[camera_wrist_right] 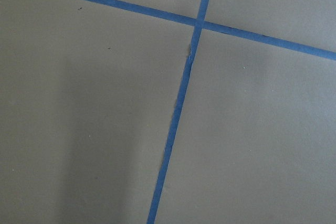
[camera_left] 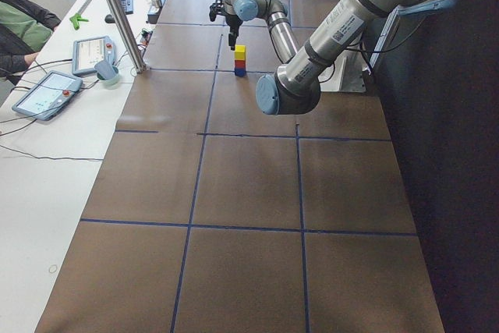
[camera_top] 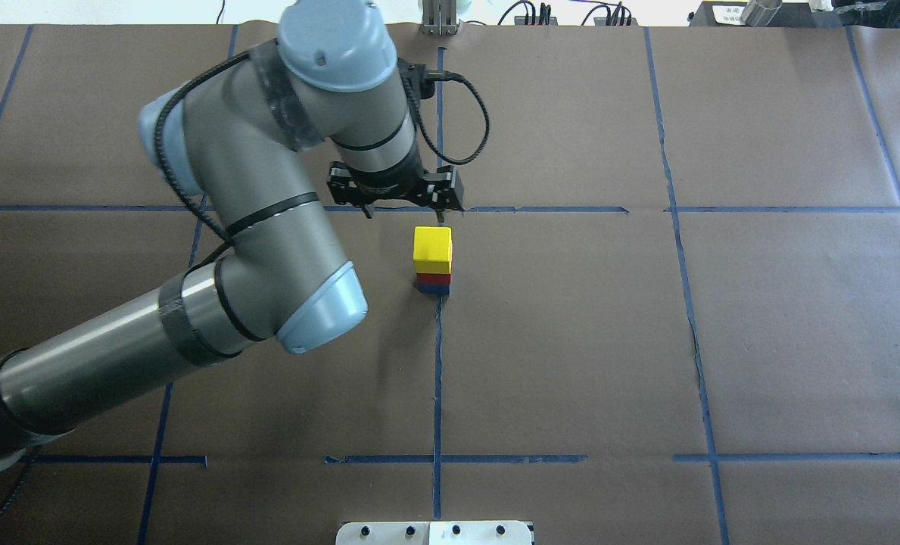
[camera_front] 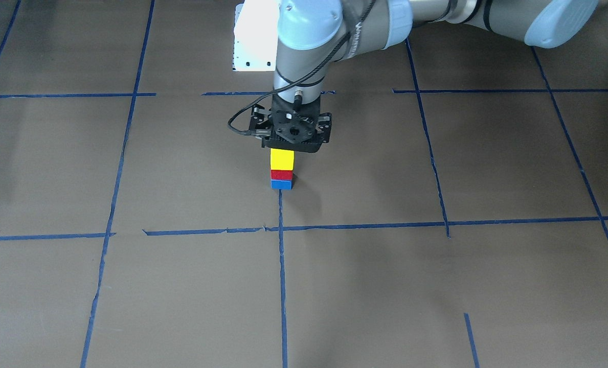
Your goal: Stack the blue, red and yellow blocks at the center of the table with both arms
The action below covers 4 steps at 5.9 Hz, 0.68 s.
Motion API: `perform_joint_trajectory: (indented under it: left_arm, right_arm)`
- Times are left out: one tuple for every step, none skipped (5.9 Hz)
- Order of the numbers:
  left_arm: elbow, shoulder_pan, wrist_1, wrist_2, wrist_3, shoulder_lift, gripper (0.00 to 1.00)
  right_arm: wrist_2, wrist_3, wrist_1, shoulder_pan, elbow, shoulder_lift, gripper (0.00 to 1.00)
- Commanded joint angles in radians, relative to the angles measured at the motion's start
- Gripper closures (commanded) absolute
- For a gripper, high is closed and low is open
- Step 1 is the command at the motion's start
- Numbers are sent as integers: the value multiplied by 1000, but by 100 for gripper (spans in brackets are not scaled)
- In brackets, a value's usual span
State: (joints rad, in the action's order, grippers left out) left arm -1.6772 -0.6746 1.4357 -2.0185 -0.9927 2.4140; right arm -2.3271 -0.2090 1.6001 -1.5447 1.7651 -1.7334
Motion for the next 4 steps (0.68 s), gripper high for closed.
perform_joint_trajectory:
  left_arm:
    - [-183, -93, 5, -5, 261, -263, 0]
    - [-258, -184, 6, -85, 355, -435, 0]
    - [-275, -338, 14, -200, 412, -558, 0]
    - [-269, -464, 15, -271, 630, -676, 0]
  right_arm:
    - [0, 0, 0, 0, 1, 0, 0]
    - [0, 11, 1, 0, -1, 0, 1]
    - [0, 46, 1, 0, -1, 2, 1]
    - [0, 63, 0, 2, -1, 8, 1]
